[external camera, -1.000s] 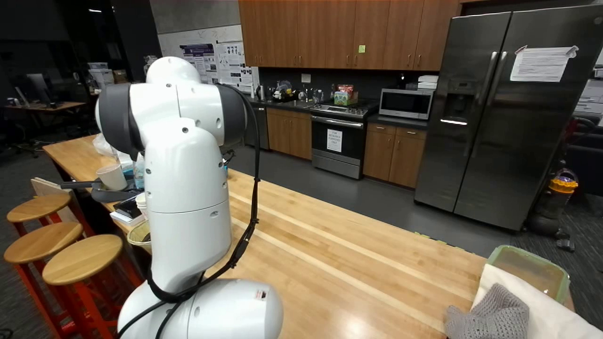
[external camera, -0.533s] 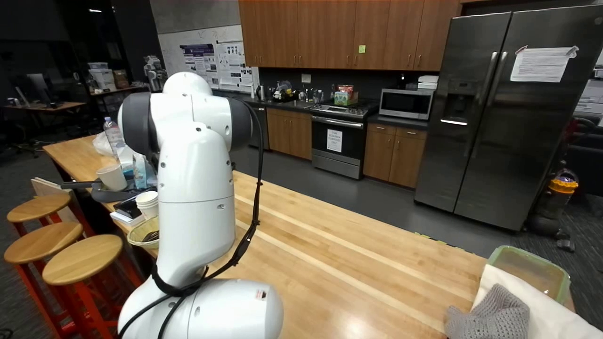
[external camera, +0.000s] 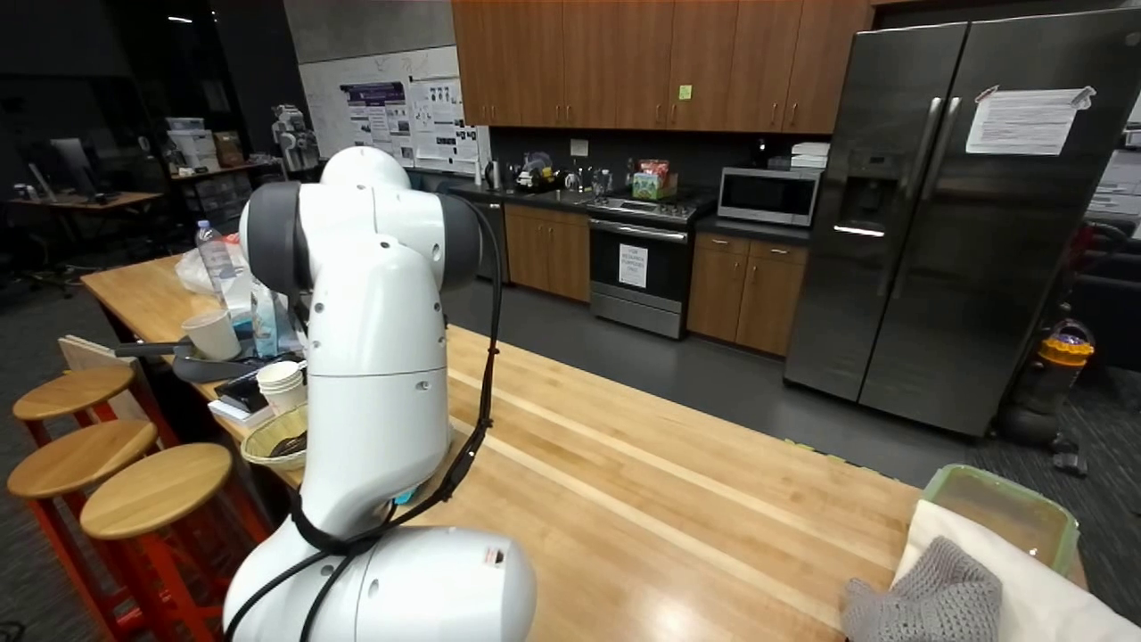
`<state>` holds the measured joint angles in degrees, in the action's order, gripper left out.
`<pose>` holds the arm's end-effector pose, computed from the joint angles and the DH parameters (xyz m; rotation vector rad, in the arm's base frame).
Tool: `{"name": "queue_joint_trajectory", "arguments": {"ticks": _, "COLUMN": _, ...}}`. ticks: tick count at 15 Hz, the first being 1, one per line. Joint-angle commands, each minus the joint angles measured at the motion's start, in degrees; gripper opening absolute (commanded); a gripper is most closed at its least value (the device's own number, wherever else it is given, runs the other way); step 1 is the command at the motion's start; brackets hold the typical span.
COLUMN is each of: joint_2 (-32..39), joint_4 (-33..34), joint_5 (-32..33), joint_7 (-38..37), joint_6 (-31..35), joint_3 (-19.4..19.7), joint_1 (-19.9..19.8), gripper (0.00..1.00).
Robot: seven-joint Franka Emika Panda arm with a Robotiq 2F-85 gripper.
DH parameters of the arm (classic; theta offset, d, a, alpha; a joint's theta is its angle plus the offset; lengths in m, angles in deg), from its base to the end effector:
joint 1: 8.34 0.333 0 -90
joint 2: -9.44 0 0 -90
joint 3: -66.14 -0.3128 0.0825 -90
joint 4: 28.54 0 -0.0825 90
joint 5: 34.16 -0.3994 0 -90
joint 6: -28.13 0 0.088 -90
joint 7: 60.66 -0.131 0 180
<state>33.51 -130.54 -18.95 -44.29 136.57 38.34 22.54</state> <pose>0.3576 0.5101 0.2908 2.2741 1.9448 -0.3266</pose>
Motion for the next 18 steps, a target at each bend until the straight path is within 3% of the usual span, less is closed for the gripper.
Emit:
{"name": "queue_joint_trajectory", "arguments": {"ticks": 1, "joint_2": -0.51, "joint_4": 0.15, "joint_5": -0.89, "joint_7": 0.39, "joint_6": -0.28, "joint_3": 0.85, "joint_1": 0.31, "gripper": 0.36}}
{"name": "queue_joint_trajectory", "arguments": {"ticks": 2, "joint_2": -0.66, "joint_4": 0.07, "joint_5": -0.83, "joint_7": 0.08, "joint_6": -0.36, "joint_3": 0.97, "joint_1": 0.33, "gripper": 0.49}}
{"name": "queue_joint_trajectory", "arguments": {"ticks": 3, "joint_2": -0.93, "joint_4": -0.10, "joint_5": -0.77, "joint_7": -0.29, "joint_6": -0.35, "joint_3": 1.11, "joint_1": 0.31, "gripper": 0.74}}
{"name": "queue_joint_trajectory", "arguments": {"ticks": 4, "joint_2": -1.11, "joint_4": -0.18, "joint_5": -0.70, "joint_7": -0.80, "joint_6": -0.50, "joint_3": 1.28, "joint_1": 0.36, "gripper": 0.74}}
{"name": "queue_joint_trajectory", "arguments": {"ticks": 5, "joint_2": 0.01, "joint_4": 0.27, "joint_5": -0.27, "joint_7": -0.02, "joint_6": -0.16, "joint_3": 1.23, "joint_1": 0.65, "gripper": 0.50}}
{"name": "queue_joint_trajectory", "arguments": {"ticks": 8, "joint_2": 0.00, "joint_4": 0.28, "joint_5": -0.26, "joint_7": -0.17, "joint_6": -0.17, "joint_3": 1.39, "joint_1": 0.62, "gripper": 0.69}}
{"name": "queue_joint_trajectory", "arguments": {"ticks": 9, "joint_2": -0.36, "joint_4": -0.04, "joint_5": -0.35, "joint_7": -0.71, "joint_6": 0.38, "joint_3": 1.43, "joint_1": 0.57, "gripper": 0.97}}
{"name": "queue_joint_trajectory", "arguments": {"ticks": 10, "joint_2": -0.71, "joint_4": -0.37, "joint_5": -0.33, "joint_7": -1.13, "joint_6": 1.11, "joint_3": 1.43, "joint_1": 0.58, "gripper": 0.94}}
{"name": "queue_joint_trajectory", "arguments": {"ticks": 13, "joint_2": -1.61, "joint_4": -0.87, "joint_5": -0.06, "joint_7": -2.19, "joint_6": 2.19, "joint_3": 1.33, "joint_1": 0.90, "gripper": 1.00}}
{"name": "queue_joint_trajectory", "arguments": {"ticks": 18, "joint_2": -2.19, "joint_4": -0.72, "joint_5": -0.40, "joint_7": -2.39, "joint_6": 2.40, "joint_3": 1.02, "joint_1": 1.49, "gripper": 1.00}}
